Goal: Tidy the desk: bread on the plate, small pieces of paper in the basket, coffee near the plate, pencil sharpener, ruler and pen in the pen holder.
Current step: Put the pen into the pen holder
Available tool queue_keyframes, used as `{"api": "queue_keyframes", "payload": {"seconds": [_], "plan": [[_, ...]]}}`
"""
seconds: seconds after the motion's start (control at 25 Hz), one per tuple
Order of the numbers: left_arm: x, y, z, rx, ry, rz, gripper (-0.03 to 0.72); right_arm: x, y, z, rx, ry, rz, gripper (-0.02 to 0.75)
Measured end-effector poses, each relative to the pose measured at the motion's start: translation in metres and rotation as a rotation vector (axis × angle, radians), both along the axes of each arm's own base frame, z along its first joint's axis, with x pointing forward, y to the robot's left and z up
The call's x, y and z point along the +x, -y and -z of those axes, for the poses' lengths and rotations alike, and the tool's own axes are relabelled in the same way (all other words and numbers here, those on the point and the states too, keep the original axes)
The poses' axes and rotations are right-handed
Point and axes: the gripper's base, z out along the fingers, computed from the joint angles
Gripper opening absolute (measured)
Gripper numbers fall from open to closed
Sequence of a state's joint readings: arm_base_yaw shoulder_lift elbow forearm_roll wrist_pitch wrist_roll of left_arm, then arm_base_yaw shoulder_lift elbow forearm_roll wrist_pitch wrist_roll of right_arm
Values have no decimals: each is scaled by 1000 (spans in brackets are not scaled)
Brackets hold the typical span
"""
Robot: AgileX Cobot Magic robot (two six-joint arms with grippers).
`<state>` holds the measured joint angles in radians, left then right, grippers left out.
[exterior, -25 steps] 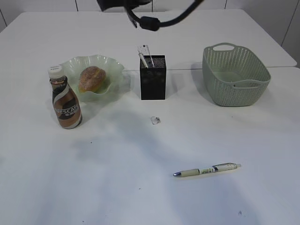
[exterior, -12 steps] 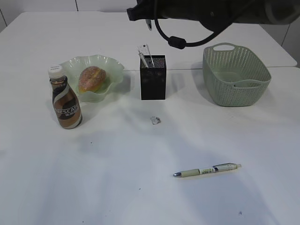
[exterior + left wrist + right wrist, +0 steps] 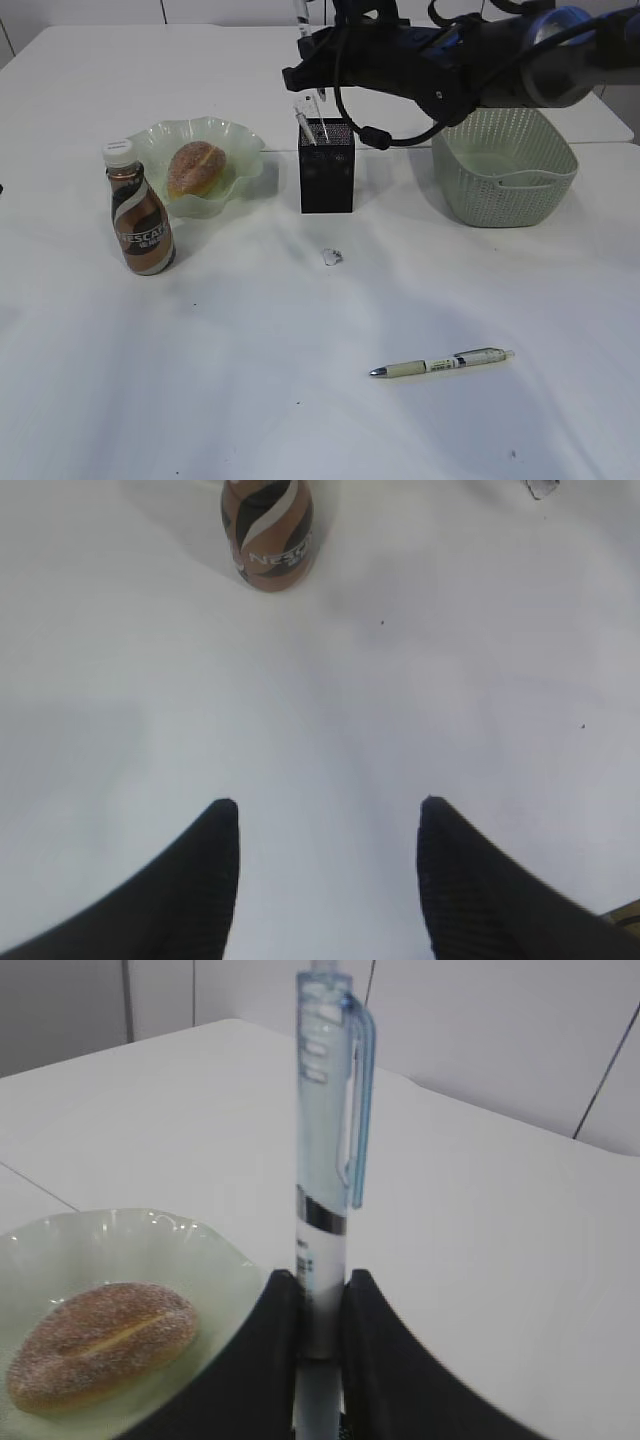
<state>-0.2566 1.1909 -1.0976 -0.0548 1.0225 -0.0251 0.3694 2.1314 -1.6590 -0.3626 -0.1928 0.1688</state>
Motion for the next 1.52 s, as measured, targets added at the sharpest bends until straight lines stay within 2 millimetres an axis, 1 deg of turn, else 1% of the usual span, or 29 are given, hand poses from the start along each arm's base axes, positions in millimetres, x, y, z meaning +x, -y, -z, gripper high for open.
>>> {"api": "queue_keyframes", "payload": {"seconds": [0.12, 0.24, 0.28, 0.32, 0.36, 0.48, 0.64, 0.72, 0.76, 0.88, 0.92, 1.04, 1.24, 1.52], "plan": [[2, 0, -1, -6, 23, -1, 401, 6, 13, 4, 6, -5, 27, 98], [5, 1, -1, -9, 36, -2, 401, 6, 18, 11, 22, 10, 23, 98], [6, 2, 1, -8, 31, -3, 401, 6, 18, 11, 22, 10, 23, 98], [8, 2, 2, -7, 25, -3, 401, 3, 17, 17, 35, 24, 6, 98], [9, 2, 4, -5, 20, -3, 401, 2, 17, 18, 50, 46, -6, 98], [13, 3, 8, -1, 5, -3, 401, -4, 19, 30, 81, 56, -19, 98], [15, 4, 10, 1, -4, -3, 401, -3, 21, 29, 104, 77, -19, 98], [15, 4, 10, 1, -4, -3, 401, -2, 21, 34, 113, 77, -18, 98], [15, 4, 10, 1, -2, -3, 401, -1, 21, 37, 112, 73, -18, 98], [17, 4, 9, -6, 16, -4, 401, 2, 21, 55, 101, 41, -16, 98], [17, 4, 9, -7, 18, -4, 401, 2, 21, 57, 99, 37, -15, 98], [17, 4, 9, -7, 20, -4, 401, 2, 21, 61, 89, 34, -17, 98], [17, 4, 9, -8, 21, -4, 401, 2, 21, 62, 75, 43, -17, 98], [17, 4, 9, -8, 22, -4, 401, 4, 21, 76, 52, 28, -9, 98]]}}
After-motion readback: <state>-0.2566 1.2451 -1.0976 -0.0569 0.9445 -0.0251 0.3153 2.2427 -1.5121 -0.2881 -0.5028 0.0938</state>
